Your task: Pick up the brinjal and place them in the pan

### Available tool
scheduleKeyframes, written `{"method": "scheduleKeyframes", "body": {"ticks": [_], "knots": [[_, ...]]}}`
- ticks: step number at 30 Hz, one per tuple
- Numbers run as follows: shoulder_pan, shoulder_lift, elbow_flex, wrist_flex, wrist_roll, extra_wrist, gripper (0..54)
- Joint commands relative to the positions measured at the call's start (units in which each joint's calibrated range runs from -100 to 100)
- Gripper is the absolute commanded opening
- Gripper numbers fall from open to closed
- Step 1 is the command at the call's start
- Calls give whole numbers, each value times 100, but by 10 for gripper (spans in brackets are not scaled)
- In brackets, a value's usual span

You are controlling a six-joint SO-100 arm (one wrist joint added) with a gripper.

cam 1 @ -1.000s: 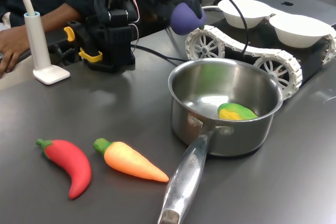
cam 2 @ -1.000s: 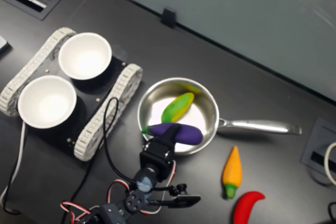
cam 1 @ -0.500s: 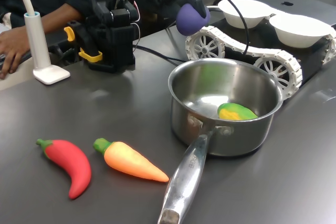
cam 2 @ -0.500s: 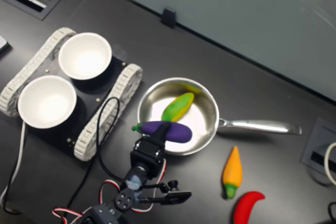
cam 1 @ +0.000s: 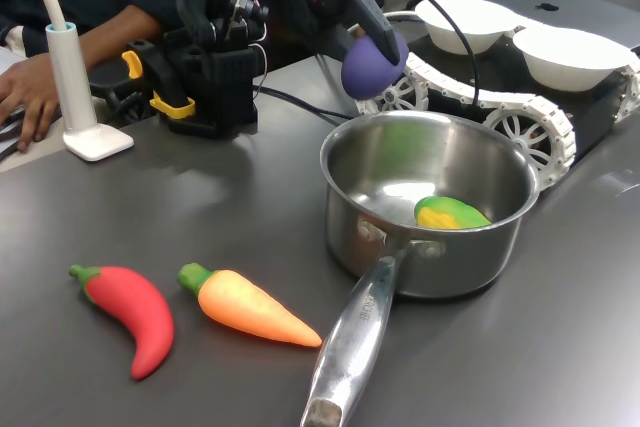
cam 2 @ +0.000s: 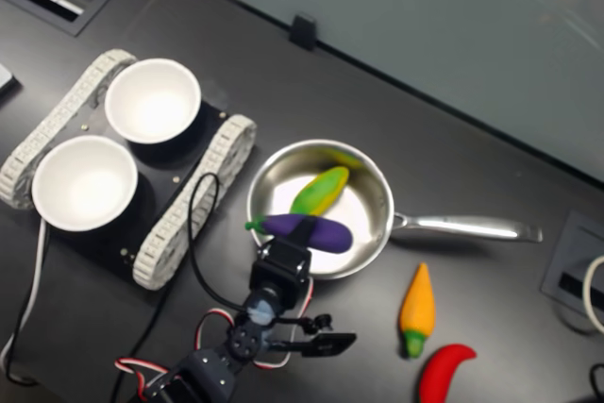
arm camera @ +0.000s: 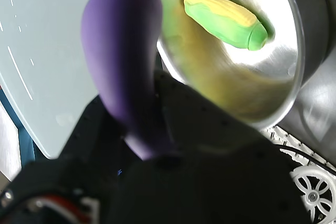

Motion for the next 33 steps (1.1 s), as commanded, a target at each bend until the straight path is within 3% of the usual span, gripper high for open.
{"method": "scheduleKeyframes", "body": {"ticks": [1,12,27,31,33], "knots": [[-70,377,-175,-662,-78,91,2],[-185,1136,-111,-1268,-127,183,2],[-575,1398,234,-1583,-78,351,4],[-598,1406,179,-1472,-29,351,110],[-552,1406,188,-1472,-171,351,191]]}}
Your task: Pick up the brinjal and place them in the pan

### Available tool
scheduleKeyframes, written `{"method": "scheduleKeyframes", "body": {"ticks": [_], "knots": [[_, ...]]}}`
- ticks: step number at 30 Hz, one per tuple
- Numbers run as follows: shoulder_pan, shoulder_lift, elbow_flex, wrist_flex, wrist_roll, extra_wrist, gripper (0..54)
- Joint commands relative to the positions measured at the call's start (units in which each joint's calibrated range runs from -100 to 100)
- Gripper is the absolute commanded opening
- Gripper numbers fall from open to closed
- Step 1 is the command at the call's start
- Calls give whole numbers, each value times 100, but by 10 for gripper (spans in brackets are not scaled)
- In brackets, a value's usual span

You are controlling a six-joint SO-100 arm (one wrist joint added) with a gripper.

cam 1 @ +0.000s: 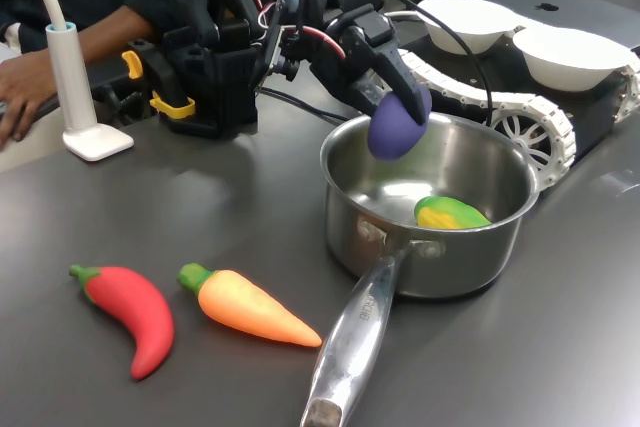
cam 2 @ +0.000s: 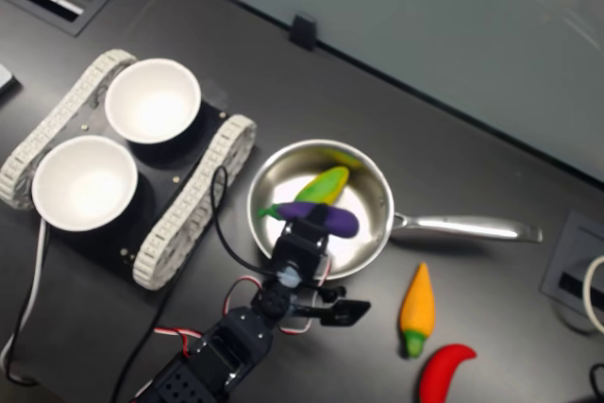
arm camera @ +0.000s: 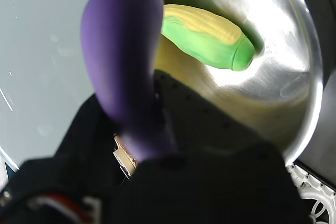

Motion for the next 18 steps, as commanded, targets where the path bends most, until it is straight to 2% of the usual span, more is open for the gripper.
{"method": "scheduleKeyframes", "body": {"ticks": [1,5,7,10,18], "knots": [[-36,-84,-201,-206,-49,58,203],[-150,-134,-192,-69,-15,58,256],[-185,-151,-264,187,-68,58,307],[-242,-244,-255,417,15,58,351],[-185,-590,-182,630,283,58,400]]}}
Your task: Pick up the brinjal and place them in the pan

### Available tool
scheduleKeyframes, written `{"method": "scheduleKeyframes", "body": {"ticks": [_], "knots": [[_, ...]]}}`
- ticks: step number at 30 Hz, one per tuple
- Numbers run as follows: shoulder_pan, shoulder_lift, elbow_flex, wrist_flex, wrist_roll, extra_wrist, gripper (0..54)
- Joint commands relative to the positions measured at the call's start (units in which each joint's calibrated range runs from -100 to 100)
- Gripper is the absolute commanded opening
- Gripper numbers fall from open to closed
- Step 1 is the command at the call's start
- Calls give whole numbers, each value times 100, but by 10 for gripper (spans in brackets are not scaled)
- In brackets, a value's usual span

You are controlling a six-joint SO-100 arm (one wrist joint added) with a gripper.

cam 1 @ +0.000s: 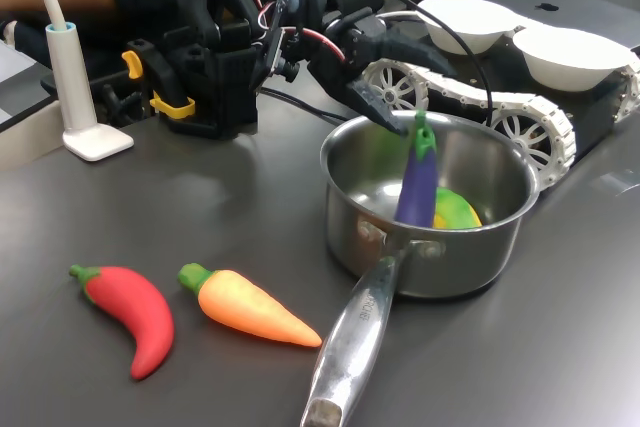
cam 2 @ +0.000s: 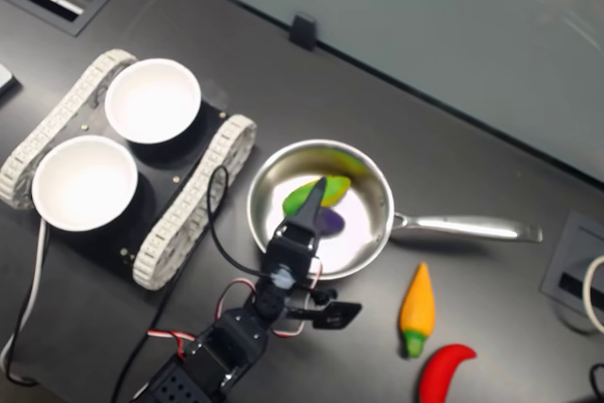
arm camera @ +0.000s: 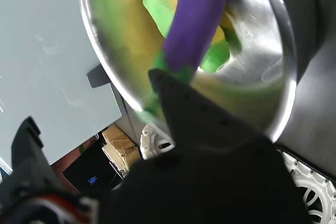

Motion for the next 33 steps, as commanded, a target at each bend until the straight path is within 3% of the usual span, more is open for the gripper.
{"method": "scheduleKeyframes", "body": {"ticks": [1,8,11,16,23,33], "knots": [[-31,-447,-155,61,127,66,402],[-272,-944,27,-50,-34,301,406],[-329,-1223,117,-187,-88,360,364],[-570,-1754,426,-545,-151,604,203],[-776,-2151,654,-664,-44,671,2],[-1006,-2522,944,-630,-220,688,2]]}}
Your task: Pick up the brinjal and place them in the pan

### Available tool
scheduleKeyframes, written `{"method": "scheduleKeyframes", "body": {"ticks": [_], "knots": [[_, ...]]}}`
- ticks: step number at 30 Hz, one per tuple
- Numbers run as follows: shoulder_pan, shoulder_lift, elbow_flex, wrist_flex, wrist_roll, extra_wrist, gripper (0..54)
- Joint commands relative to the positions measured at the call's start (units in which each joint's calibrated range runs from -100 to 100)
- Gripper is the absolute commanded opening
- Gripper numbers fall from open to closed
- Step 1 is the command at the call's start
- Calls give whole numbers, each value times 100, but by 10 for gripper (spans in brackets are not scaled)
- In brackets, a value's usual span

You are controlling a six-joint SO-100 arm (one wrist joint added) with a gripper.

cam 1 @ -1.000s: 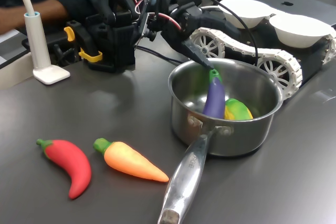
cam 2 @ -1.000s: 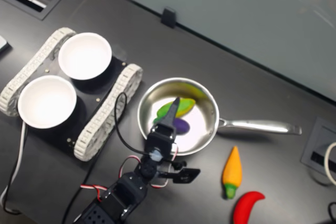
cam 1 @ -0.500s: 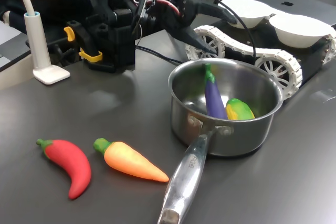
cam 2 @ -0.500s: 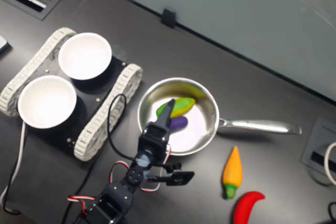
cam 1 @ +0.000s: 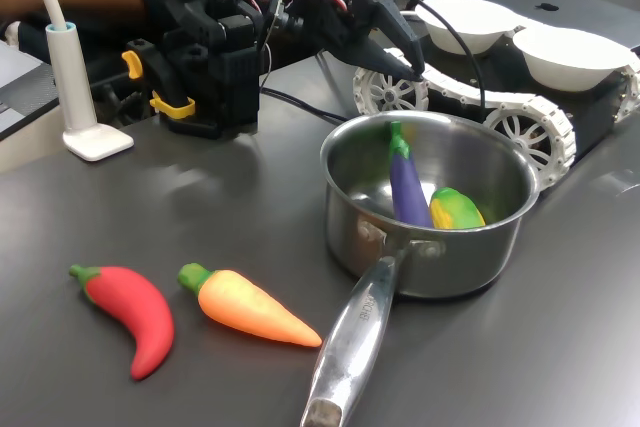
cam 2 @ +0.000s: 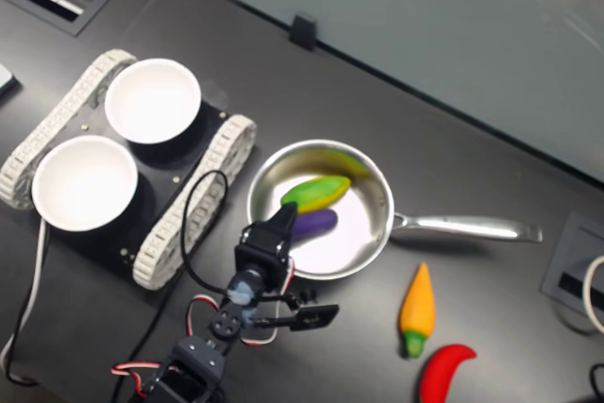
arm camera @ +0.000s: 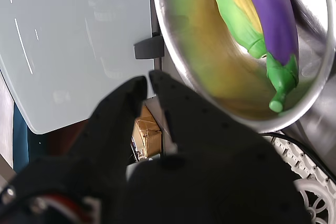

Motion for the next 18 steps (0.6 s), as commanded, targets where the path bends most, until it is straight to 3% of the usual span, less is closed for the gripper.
{"method": "scheduleKeyframes", "body": {"ticks": [1,18], "knots": [[-116,-333,-96,-256,-59,91,2],[-483,-983,-378,972,-298,57,2]]}}
